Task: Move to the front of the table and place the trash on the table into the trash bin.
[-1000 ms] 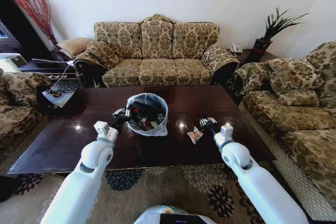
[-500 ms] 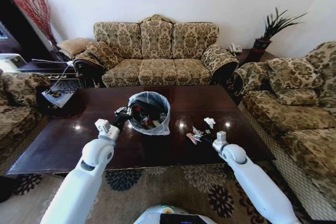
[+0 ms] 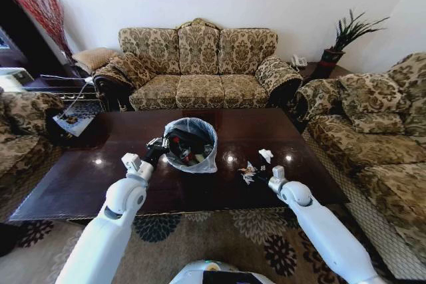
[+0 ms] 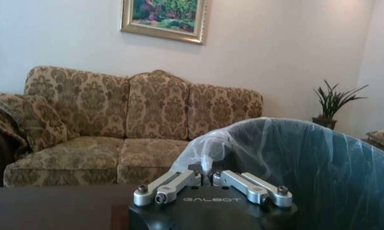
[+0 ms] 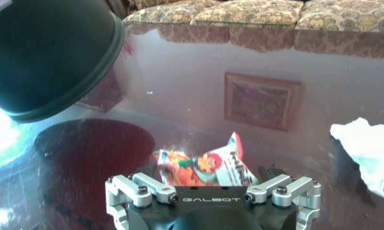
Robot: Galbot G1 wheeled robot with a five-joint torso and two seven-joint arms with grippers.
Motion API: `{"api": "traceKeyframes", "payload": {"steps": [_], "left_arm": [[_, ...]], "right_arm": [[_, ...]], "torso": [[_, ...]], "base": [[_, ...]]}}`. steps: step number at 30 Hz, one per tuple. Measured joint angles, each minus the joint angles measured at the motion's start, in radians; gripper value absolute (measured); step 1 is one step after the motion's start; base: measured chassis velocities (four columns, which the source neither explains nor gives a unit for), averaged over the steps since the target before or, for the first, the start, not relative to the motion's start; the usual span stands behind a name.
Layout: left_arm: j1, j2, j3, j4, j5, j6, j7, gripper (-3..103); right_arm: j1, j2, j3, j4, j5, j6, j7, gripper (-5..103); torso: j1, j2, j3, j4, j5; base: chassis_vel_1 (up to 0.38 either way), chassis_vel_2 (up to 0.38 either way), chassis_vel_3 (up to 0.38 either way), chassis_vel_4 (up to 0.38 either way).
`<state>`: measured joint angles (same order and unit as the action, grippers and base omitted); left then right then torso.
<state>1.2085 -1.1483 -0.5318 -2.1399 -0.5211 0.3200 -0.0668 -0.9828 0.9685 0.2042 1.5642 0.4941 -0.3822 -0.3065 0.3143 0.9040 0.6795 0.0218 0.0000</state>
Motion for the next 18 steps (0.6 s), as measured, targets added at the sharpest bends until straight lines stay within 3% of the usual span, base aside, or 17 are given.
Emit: {"api": "traceKeyframes", "payload": {"steps": [6,9,13,18], "left_arm": [[0.004,-0.006,0.002,-0.002,0.002,0.000,-0.001,3],[0.004,-0.006,0.002,-0.004,0.002,0.000,-0.001,3],[0.004,-0.001,-0.001,-0.009,0.000,0.000,-0.001,3],[0.004,0.002,-0.003,-0.012,-0.002,0.000,-0.002,3]], "right_arm": [[-0.009,0.000,0.000,-0.010,-0.013,0.008,-0.006,102],[-0.009,0.006,0.000,-0.014,-0.019,0.011,-0.007,98],[-0.009,0.018,0.000,-0.023,-0.048,0.025,-0.005,77],[-0.012,0.025,0.000,-0.023,-0.061,0.029,0.002,66]], "torso": [[0.000,0.000,0.000,0.0001,0.0000],[0.000,0.000,0.000,0.0001,0.0001],[0.000,0.000,0.000,0.0001,0.0000],[0.000,0.000,0.000,0.0001,0.0000]], "base": [[0.000,0.000,0.000,0.000],[0.000,0.000,0.000,0.000],[0.000,0.000,0.000,0.000],[0.000,0.000,0.000,0.000]]}}
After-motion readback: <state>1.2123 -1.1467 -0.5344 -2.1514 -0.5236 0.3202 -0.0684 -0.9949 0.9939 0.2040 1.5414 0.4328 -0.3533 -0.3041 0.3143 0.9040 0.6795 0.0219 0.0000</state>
